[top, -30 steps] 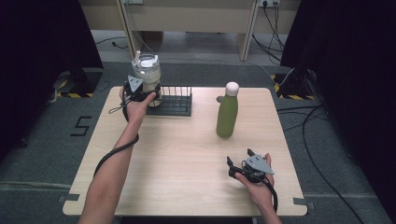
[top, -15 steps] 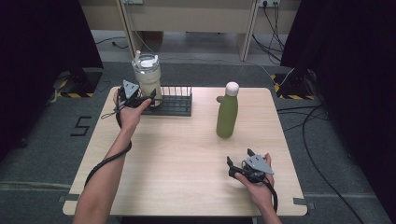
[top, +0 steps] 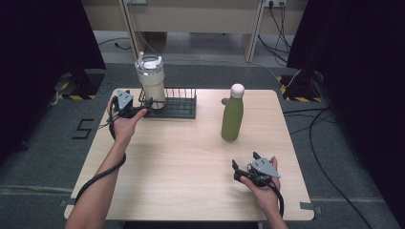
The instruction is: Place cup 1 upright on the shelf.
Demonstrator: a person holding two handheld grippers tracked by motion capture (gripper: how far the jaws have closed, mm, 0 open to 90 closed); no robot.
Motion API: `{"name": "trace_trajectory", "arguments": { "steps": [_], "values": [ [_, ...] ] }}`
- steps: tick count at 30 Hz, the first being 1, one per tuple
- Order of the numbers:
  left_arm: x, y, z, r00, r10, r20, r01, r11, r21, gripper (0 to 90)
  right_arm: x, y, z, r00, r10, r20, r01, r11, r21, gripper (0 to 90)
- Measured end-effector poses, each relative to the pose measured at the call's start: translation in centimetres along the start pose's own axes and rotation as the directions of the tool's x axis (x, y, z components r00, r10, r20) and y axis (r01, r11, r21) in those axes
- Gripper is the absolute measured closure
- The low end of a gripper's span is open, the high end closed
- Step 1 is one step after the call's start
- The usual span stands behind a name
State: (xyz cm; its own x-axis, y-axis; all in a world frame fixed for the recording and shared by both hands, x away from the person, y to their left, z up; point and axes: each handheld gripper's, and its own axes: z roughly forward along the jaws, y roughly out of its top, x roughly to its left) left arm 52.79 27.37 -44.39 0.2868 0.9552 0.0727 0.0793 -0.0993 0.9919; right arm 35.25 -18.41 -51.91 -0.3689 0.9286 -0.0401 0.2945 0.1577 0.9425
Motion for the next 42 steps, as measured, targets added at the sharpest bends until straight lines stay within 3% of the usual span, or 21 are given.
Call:
{"name": "trace_trajectory", "arguments": {
  "steps": [16,25,26,37,42],
  "values": [
    [-0.2,-0.4,-4.6,0.9992,0.0,0.04,0.002,0.9992,-0.04,2.5,0.0,0.0,0.1,1.0,0.001,0.0,-0.001,1.0,0.002,14.2],
    [-0.5,-1.8,-7.3,0.9979,-0.025,0.06,0.028,0.9987,-0.044,2.7,-0.1,0.0,0.1,1.0,0.001,-0.001,-0.001,1.0,0.006,14.3],
    [-0.7,-2.3,-7.8,0.9982,-0.014,0.059,0.017,0.999,-0.041,2.7,-0.1,0.0,0.1,1.0,0.003,-0.002,-0.003,1.0,0.006,14.3],
    [-0.7,-4.1,-9.7,0.9975,-0.044,0.055,0.045,0.9986,-0.027,2.6,-0.2,0.0,0.1,1.0,0.006,-0.004,-0.006,1.0,-0.001,14.4],
    [-0.7,-4.3,-10.4,0.9979,-0.039,0.053,0.04,0.9988,-0.027,2.6,-0.2,0.0,0.1,1.0,0.004,-0.003,-0.004,1.0,-0.004,14.3]
  ]
}}
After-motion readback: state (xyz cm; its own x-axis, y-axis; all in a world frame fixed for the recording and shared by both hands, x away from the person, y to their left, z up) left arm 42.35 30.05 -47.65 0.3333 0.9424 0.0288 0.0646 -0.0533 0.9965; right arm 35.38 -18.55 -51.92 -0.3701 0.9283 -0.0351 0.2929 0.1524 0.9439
